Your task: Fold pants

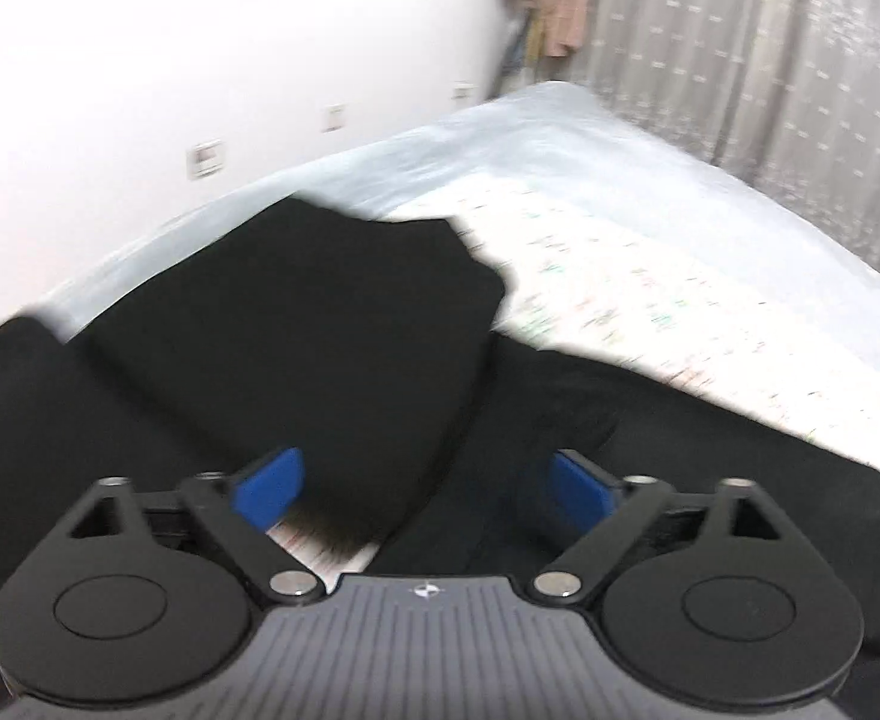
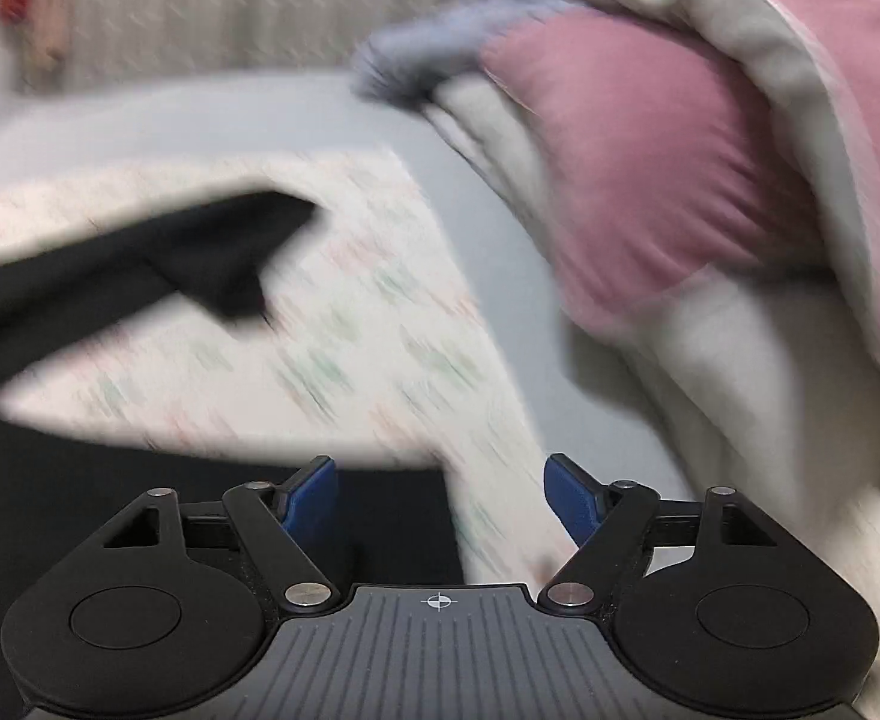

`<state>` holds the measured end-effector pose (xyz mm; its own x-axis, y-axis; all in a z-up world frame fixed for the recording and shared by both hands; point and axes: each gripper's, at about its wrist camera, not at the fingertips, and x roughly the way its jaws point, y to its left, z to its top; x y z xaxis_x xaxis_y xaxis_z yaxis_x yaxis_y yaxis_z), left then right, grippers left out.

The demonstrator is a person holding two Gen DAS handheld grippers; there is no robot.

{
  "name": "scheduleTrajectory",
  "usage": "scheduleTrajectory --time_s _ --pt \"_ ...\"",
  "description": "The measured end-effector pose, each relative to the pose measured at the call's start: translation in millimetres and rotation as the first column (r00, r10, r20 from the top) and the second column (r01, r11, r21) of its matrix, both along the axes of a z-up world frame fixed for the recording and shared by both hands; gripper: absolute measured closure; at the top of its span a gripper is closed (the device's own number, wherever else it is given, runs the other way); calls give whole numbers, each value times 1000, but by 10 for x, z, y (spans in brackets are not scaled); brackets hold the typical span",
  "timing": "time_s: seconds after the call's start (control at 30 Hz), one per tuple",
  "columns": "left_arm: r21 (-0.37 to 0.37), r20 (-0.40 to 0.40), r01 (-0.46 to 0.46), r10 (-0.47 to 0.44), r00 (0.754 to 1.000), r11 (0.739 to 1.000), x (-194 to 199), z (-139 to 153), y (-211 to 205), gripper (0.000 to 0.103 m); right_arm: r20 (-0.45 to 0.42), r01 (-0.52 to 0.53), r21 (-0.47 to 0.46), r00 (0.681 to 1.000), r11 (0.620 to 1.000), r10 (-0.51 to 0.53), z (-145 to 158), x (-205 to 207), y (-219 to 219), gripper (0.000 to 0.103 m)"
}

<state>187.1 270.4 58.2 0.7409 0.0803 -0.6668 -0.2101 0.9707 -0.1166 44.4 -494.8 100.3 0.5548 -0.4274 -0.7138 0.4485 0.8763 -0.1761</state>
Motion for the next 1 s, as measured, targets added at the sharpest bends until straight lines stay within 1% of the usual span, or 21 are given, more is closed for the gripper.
scheduleTrajectory --time_s 0.03,0.1,0.17,0.23,0.27,0.33,0.37,0.4,0.43,0.47,0.5,0.53,0.57,0.6,0.67,0.7,0.8,0.87,0.9,0.97,1.0 --pt "3 -9 27 -27 1000 1000 196 -17 -77 2 18 -51 52 999 997 50 8 188 -26 26" --pt "18 -73 46 -44 996 999 654 -143 -218 2 55 -118 145 992 982 111 -24 604 -67 27" --pt "46 -130 20 -14 991 999 1035 -280 -297 2 73 -157 184 987 970 146 -96 1010 -83 27" --pt "45 -166 37 -29 986 998 1330 -425 -395 2 85 -168 203 984 965 154 -180 1359 -106 27" --pt "40 -178 43 -35 983 998 1418 -488 -415 2 85 -165 217 985 962 150 -229 1496 -120 27" --pt "56 -186 46 -34 982 997 1541 -562 -502 2 72 -161 230 986 960 148 -351 1725 -131 28" --pt "74 -192 54 -39 981 996 1609 -617 -556 8 52 -176 228 984 958 168 -421 1801 -95 32" --pt "94 -204 64 -44 978 994 1752 -654 -609 32 20 -198 209 980 958 198 -485 1871 -47 45" --pt "119 -228 63 -35 973 991 1796 -723 -651 48 -10 -210 177 977 962 215 -557 1916 10 53" --pt "143 -233 55 -20 972 988 1831 -789 -652 51 -26 -220 154 974 963 226 -603 1932 29 69" --pt "166 -210 56 -21 977 985 1812 -807 -688 68 -13 -229 153 972 962 233 -618 1918 28 81" --pt "167 -197 70 -36 980 983 1800 -820 -705 74 -3 -227 147 973 963 230 -599 1888 29 88" --pt "162 -183 66 -36 983 985 1747 -772 -688 77 5 -222 141 975 965 223 -580 1873 29 100" --pt "131 -156 53 -33 987 990 1712 -714 -660 82 16 -220 141 975 965 220 -536 1842 7 101" --pt "94 -113 36 -25 993 995 1709 -580 -624 85 42 -215 116 976 970 212 -378 1751 -21 101" --pt "86 -88 35 -27 996 996 1707 -513 -620 86 57 -211 114 977 971 206 -280 1703 -30 102" --pt "93 -54 39 -34 998 995 1773 -371 -681 87 107 -196 115 977 974 184 188 1440 -175 102" --pt "62 -20 49 -48 999 997 1846 -328 -754 87 136 -184 123 976 975 167 473 1289 -264 102" --pt "60 -7 54 -54 999 997 1891 -336 -806 87 148 -183 133 975 974 163 595 1226 -322 102" --pt "68 -7 61 -61 998 996 1979 -386 -947 87 145 -168 111 978 980 151 713 1182 -391 102" --pt "65 -21 64 -63 998 996 2038 -442 -1010 87 127 -145 87 983 986 134 704 1194 -443 102"
